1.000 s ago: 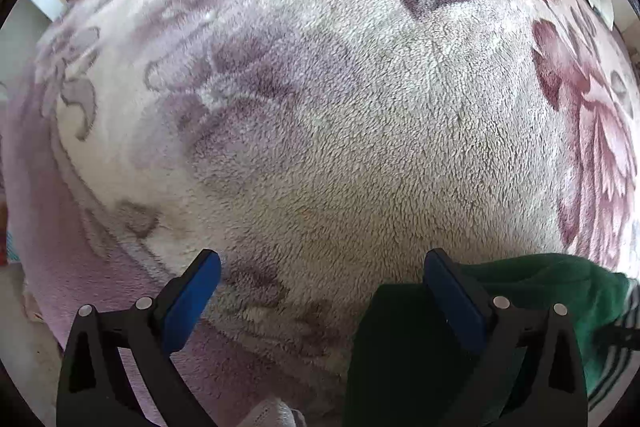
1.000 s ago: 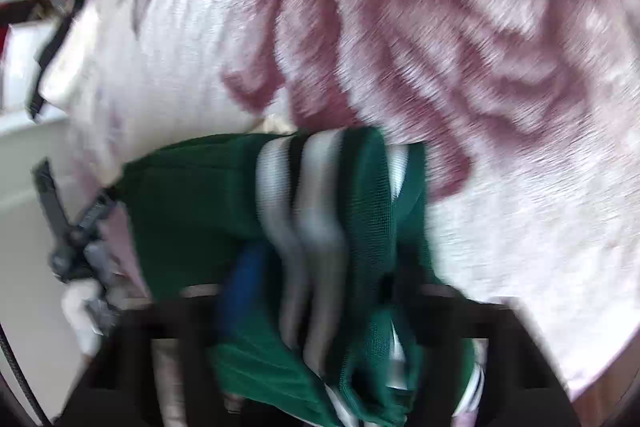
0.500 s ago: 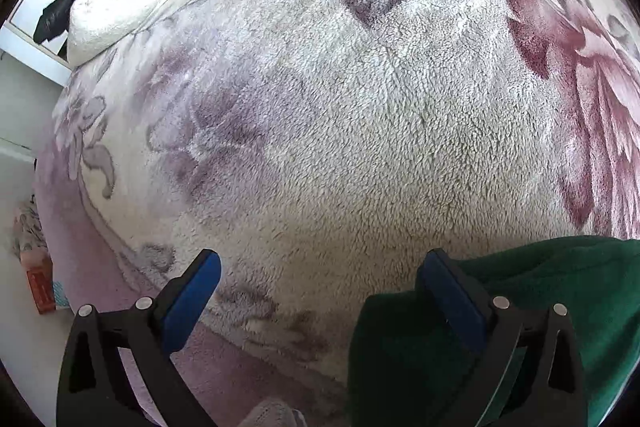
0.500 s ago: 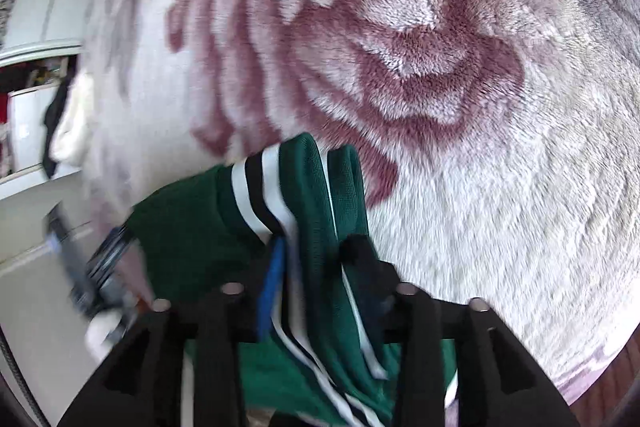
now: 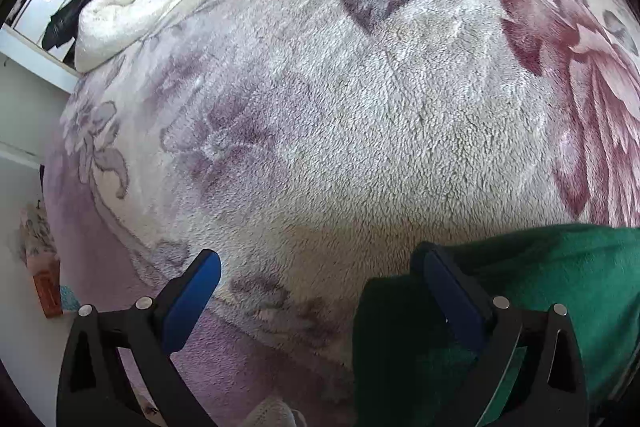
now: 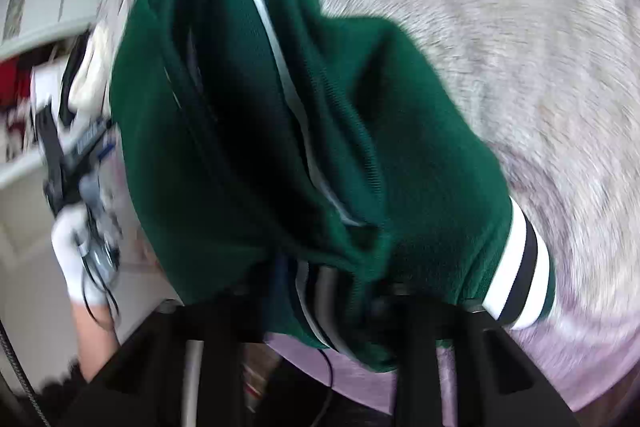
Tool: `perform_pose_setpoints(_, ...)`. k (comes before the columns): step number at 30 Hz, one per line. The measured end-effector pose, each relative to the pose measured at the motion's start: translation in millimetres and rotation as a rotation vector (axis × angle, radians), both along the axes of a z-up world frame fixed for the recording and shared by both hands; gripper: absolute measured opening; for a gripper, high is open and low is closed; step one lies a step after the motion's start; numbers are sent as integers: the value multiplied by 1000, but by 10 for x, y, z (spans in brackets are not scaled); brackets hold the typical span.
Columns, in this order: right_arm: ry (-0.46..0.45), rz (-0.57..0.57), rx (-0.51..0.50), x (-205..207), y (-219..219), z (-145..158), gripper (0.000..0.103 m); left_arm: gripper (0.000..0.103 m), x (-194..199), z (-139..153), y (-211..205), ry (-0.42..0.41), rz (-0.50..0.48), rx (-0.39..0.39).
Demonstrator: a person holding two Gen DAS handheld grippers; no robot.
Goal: Fold large clothes
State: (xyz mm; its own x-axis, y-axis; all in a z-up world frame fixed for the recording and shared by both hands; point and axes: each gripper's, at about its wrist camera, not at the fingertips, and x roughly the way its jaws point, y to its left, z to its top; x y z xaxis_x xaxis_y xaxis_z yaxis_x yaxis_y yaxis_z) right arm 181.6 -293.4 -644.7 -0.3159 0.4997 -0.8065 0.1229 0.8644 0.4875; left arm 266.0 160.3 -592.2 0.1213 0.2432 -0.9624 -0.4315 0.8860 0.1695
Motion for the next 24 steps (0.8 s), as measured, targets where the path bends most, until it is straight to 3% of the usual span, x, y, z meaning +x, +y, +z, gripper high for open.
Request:
perform_pose_setpoints(3, -78, -83, -37, -45, -223, 354, 16, 103, 10, 41, -85, -15, -25, 1)
perform_pose_setpoints(6, -74, -68, -91, -76, -289, 191, 17, 103, 66, 55, -161, -21, -32, 18)
perform_pose_setpoints(9, -81, 86, -186, -73, -91, -16, 38, 103, 98, 39, -152, -11, -44, 37)
perform_pose_setpoints(12, -192, 178, -259, -12, -2, 301, 57, 103, 58, 24, -74, -17, -32, 22)
perform_pose_setpoints(14, -276, 214, -301, 12, -11, 429, 82, 103, 24, -3, -42, -21, -19, 6)
perform_pose_setpoints(16, -250, 269, -287, 25, 20, 237, 90, 103, 3, -13, -29, -29, 3, -10)
perform_pose_setpoints(18, -126, 272, -219, 20, 62, -142, 91, 103, 1, -13, -30, -31, 15, -13)
perform_pose_setpoints(19, -107, 273, -202, 2, 90, -236, 103, 103, 4, -18, -32, -30, 18, -7)
perform_pose_setpoints(24, -60, 244, 20, -29, 90, -498, 102, 103, -9, -72, 18, -27, 39, -10)
